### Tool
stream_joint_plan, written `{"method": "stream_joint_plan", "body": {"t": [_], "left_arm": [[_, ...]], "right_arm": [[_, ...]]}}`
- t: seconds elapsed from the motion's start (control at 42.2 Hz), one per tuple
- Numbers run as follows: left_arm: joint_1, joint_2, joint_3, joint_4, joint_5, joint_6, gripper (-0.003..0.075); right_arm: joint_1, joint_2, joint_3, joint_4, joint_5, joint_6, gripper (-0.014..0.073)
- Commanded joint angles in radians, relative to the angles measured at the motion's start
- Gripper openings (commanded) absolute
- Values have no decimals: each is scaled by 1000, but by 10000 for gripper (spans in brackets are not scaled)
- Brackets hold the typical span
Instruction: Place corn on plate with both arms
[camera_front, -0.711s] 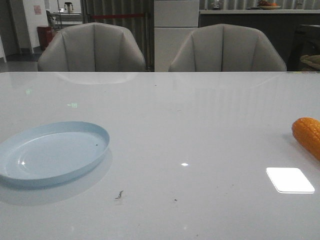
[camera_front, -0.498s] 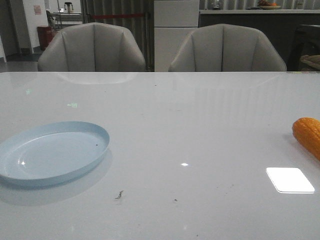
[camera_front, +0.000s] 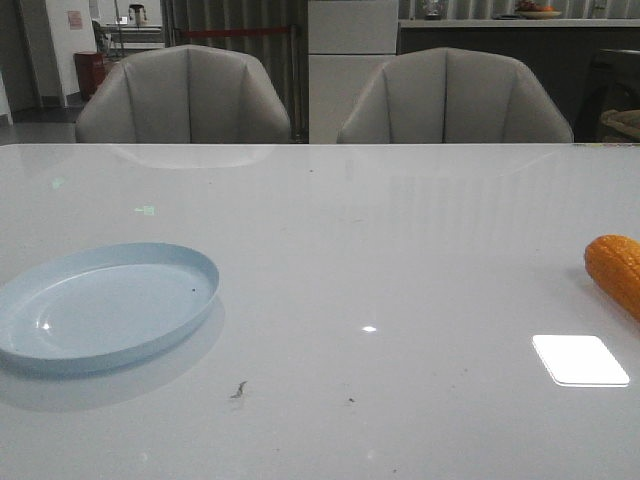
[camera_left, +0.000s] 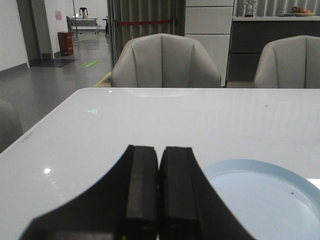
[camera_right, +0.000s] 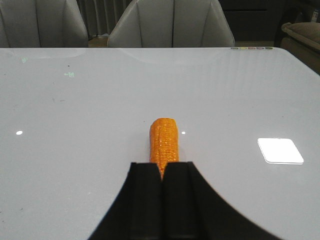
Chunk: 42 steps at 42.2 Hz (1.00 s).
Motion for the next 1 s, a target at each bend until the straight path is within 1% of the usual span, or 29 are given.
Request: {"method": "stream_joint_plan", "body": {"t": [0.0, 0.142, 0.213, 0.308, 0.379, 0.427, 0.474, 0.593, 0.64, 0.735, 0.83, 0.972], "left_arm": [[3, 2, 36, 1, -135, -9, 94], [3, 2, 36, 1, -220, -9, 94], [3, 2, 36, 1, -280, -9, 94], [3, 2, 22, 1, -371, -18, 94], [3, 2, -8, 1, -389, -18, 94], [3, 2, -38, 3, -375, -18, 94], [3, 2, -80, 3, -357, -18, 94], [3, 2, -190, 35, -265, -18, 94], [3, 2, -241, 55, -221, -18, 94], [3, 15, -342, 66, -103, -18, 94], [3, 62, -449, 74, -3, -18, 94], [3, 193, -558, 74, 20, -18, 94]], "right_arm": [[-7, -20, -24, -6, -97, -9, 28], [-7, -20, -24, -6, -103, -9, 28], [-7, -20, -24, -6, -134, -9, 28], [-5, -20, -24, 2, -239, -8, 28], [-5, -20, -26, 2, -317, -9, 28], [-6, -20, -42, 2, -327, -9, 28], [-6, -19, -76, 2, -296, -9, 28], [-6, -18, -211, 2, -174, -9, 28], [-6, -18, -290, 2, -119, -9, 28], [-6, 2, -417, 2, -12, -9, 28], [-6, 75, -524, 2, 74, -9, 28], [-6, 224, -636, 2, 82, -9, 28]]}}
